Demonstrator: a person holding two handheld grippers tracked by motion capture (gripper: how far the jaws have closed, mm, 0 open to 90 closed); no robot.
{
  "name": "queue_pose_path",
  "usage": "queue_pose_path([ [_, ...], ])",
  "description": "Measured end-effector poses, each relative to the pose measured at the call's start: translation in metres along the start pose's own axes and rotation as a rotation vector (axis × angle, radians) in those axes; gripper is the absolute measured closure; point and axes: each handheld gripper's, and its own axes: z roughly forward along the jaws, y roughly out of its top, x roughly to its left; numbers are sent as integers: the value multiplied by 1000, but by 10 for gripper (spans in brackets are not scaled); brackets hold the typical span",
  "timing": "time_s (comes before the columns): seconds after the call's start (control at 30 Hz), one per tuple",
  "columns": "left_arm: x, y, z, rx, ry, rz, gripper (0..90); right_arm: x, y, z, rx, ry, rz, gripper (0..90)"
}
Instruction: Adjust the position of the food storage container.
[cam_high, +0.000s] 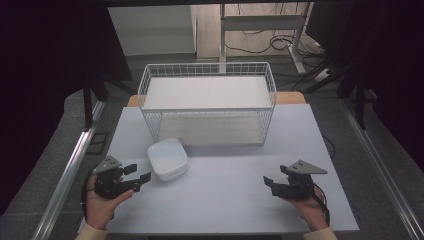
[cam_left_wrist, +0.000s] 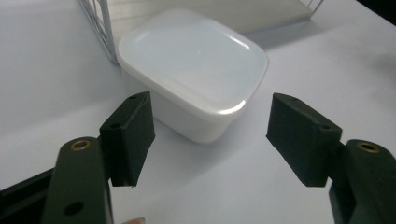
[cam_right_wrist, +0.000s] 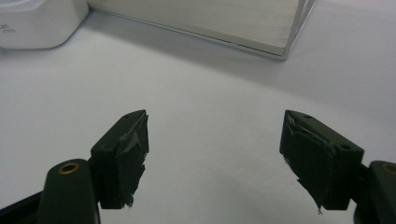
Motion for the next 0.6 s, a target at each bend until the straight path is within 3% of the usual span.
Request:
queue_pose_path([
  [0.37, 6, 23, 1, 20, -3, 16, 424, 0, 1, -1, -7, -17, 4, 240],
  [0.6, 22, 38, 0, 34, 4, -8, 517, 1, 1, 0, -2, -12, -2, 239],
])
